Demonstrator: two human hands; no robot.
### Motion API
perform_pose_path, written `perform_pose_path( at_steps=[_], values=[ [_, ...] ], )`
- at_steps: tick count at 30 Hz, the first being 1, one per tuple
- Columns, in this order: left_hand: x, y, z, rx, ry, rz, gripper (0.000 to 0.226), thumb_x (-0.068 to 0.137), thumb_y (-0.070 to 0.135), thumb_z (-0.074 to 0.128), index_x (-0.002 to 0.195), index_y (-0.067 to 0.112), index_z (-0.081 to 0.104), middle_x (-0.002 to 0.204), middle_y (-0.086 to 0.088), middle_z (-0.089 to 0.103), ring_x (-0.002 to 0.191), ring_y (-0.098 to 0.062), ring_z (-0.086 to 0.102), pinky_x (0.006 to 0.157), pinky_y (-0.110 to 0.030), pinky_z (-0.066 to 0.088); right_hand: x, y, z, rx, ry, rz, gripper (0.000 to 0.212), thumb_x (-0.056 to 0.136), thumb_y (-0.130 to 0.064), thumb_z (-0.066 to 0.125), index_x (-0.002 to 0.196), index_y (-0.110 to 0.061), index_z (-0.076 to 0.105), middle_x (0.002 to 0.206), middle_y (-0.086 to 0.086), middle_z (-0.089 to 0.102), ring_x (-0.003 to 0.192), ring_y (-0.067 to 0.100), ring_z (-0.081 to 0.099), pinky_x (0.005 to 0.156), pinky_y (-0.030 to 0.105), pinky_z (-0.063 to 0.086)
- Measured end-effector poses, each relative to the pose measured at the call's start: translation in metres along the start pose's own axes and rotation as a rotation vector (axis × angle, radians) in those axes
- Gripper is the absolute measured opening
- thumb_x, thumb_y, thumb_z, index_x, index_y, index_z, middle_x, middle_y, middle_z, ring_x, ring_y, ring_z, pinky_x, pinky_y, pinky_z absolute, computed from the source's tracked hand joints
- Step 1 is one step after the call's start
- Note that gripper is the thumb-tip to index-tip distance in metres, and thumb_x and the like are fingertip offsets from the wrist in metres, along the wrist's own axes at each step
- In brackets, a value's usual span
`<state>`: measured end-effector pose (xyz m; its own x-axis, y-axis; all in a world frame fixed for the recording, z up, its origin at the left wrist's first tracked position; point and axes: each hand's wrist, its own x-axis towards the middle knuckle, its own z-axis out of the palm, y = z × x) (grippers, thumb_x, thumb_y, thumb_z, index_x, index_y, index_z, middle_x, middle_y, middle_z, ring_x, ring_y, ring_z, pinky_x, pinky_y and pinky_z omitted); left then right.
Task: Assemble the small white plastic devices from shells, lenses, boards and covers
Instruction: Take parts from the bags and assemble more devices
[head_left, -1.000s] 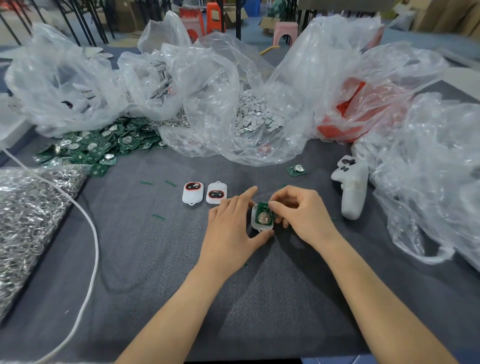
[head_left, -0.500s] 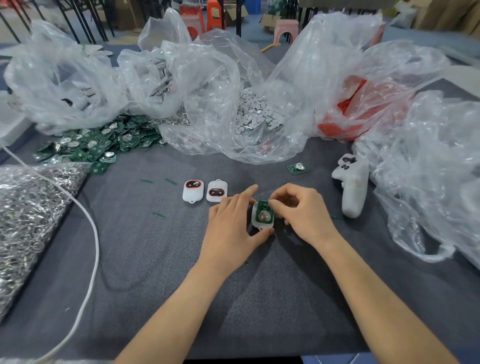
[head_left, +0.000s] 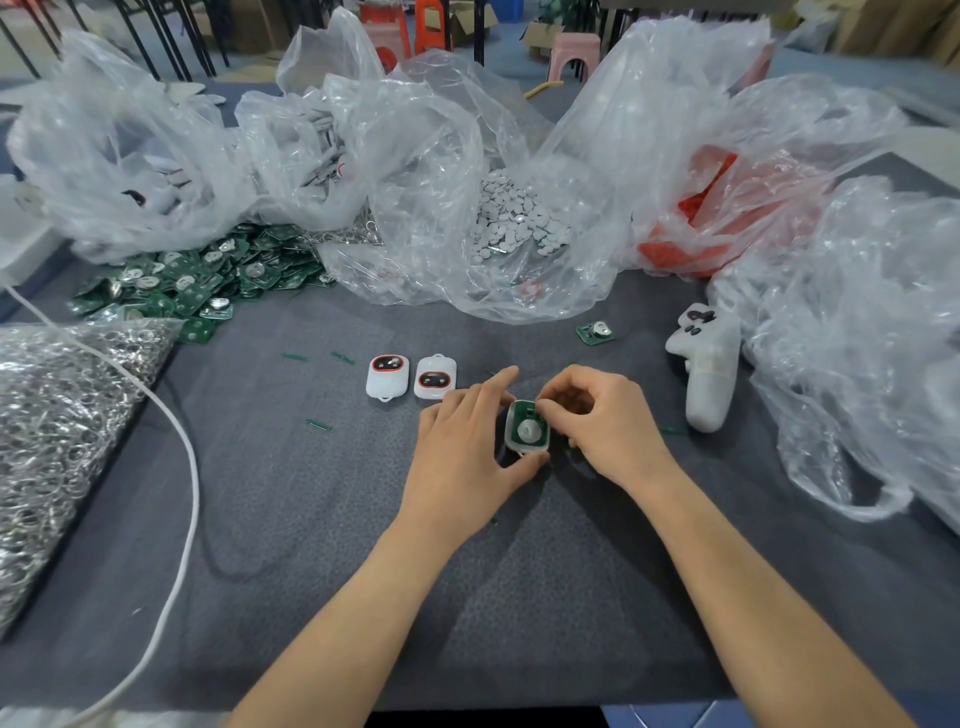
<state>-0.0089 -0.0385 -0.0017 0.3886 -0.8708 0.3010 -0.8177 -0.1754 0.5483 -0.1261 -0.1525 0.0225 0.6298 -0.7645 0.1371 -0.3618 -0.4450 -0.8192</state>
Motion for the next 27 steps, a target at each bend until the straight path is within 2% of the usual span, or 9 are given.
perform_pose_path(
  at_steps=[6,9,12,14,19,24,27],
  values=[
    [0.000,0.001,-0.001,-0.017,-0.002,-0.010,0.074,0.075,0.046,0.073,0.139,0.029,0.039,0.122,0.016,0.055,0.118,-0.007,0.042,0.098,-0.026,0.024,0.001,-0.002,0.004,-0.055,0.031,-0.001,0.006,0.081,-0.009,0.072,0.077,-0.014,0.069,0.069,-0.003,0.066,0.057,0.002,0.057,0.055,0.009,0.042],
    [0.000,0.003,-0.002,-0.004,0.012,-0.001,0.054,0.074,0.046,0.073,0.120,0.028,0.050,0.115,0.016,0.056,0.112,-0.009,0.046,0.093,-0.026,0.027,0.000,-0.002,0.005,-0.040,0.036,0.000,0.007,0.079,-0.008,0.074,0.081,-0.014,0.069,0.068,-0.003,0.064,0.056,0.001,0.055,0.055,0.009,0.041],
    [0.000,0.003,-0.004,0.023,0.014,0.016,0.039,0.075,0.046,0.073,0.103,0.026,0.054,0.104,0.014,0.056,0.107,-0.011,0.048,0.088,-0.028,0.029,-0.002,-0.001,0.005,-0.012,0.016,-0.018,0.025,0.077,-0.008,0.075,0.097,-0.019,0.065,0.064,-0.005,0.057,0.053,-0.001,0.050,0.056,0.010,0.039],
    [-0.001,0.003,-0.004,0.029,0.019,0.027,0.035,0.074,0.046,0.074,0.096,0.025,0.056,0.101,0.013,0.056,0.105,-0.012,0.048,0.087,-0.030,0.031,-0.002,-0.001,0.004,-0.012,0.013,-0.029,0.028,0.077,-0.007,0.074,0.100,-0.021,0.064,0.064,-0.004,0.056,0.052,0.000,0.049,0.055,0.009,0.038],
    [-0.001,0.005,-0.005,0.023,0.014,0.021,0.035,0.074,0.045,0.074,0.094,0.024,0.056,0.100,0.012,0.056,0.104,-0.013,0.049,0.087,-0.032,0.033,-0.001,0.001,0.006,-0.001,0.018,-0.001,0.019,0.078,-0.008,0.074,0.092,-0.018,0.068,0.071,0.000,0.060,0.053,0.000,0.048,0.056,0.011,0.040],
    [0.000,0.005,-0.005,0.009,0.018,0.022,0.036,0.074,0.046,0.073,0.097,0.025,0.056,0.101,0.013,0.057,0.104,-0.013,0.050,0.086,-0.032,0.033,0.000,0.003,-0.001,0.021,-0.074,0.041,0.019,0.077,-0.029,0.078,0.094,-0.030,0.069,0.087,-0.008,0.069,0.066,0.000,0.056,0.067,0.014,0.048],
    [0.000,0.007,-0.006,-0.026,0.031,0.024,0.035,0.072,0.043,0.076,0.094,0.023,0.057,0.100,0.011,0.058,0.101,-0.014,0.052,0.086,-0.035,0.036,0.000,0.001,-0.005,0.078,-0.153,0.059,0.028,0.073,-0.023,0.081,0.096,-0.033,0.068,0.089,-0.006,0.071,0.075,0.011,0.062,0.077,0.026,0.053]
  ],
)
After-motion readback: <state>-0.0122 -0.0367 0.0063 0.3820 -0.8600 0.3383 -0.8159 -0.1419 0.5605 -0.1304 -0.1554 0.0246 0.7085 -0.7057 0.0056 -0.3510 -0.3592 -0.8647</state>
